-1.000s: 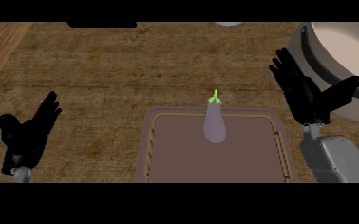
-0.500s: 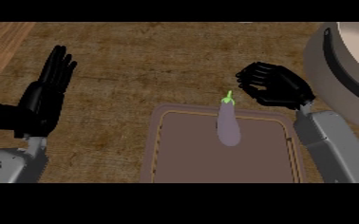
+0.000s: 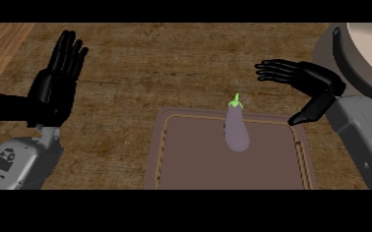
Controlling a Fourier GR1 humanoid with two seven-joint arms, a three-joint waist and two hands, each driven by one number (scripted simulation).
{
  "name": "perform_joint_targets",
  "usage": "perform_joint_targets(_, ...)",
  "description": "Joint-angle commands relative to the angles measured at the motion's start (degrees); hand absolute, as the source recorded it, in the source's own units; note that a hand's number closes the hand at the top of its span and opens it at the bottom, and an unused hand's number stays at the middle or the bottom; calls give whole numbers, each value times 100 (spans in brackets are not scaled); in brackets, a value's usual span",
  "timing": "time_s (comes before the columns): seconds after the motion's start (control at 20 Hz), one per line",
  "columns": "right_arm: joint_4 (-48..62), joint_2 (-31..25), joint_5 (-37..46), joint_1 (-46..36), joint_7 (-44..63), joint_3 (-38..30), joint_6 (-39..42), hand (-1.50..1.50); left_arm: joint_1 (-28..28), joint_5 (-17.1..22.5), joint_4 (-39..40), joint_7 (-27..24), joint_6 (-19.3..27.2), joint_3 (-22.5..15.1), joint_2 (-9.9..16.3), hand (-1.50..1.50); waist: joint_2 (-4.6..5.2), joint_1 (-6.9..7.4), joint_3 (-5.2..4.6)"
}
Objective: Pick the eggplant from the tray and place it in the pot
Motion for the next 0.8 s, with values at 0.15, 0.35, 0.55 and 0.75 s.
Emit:
perform_joint_targets(0.15, 633, -431, 993, -916, -529, 446, 1364, -150, -24, 9, 71, -46, -81, 9, -84, 0, -41, 102, -9)
perform_joint_targets(0.35, 720, -360, 1323, -1412, -605, 771, 1688, -150, -94, -144, 265, -179, -23, -134, -291, 0, -46, 40, -17)
perform_joint_targets(0.55, 1028, 91, 1796, -1700, -701, 1088, 1376, -150, -37, -102, 96, -29, -13, -57, -237, 0, -68, 100, -16)
perform_joint_targets(0.75, 1050, 362, 2008, -1828, -782, 1381, 1567, -150, -179, -81, 536, -145, -148, 173, -203, 0, -106, -150, -29)
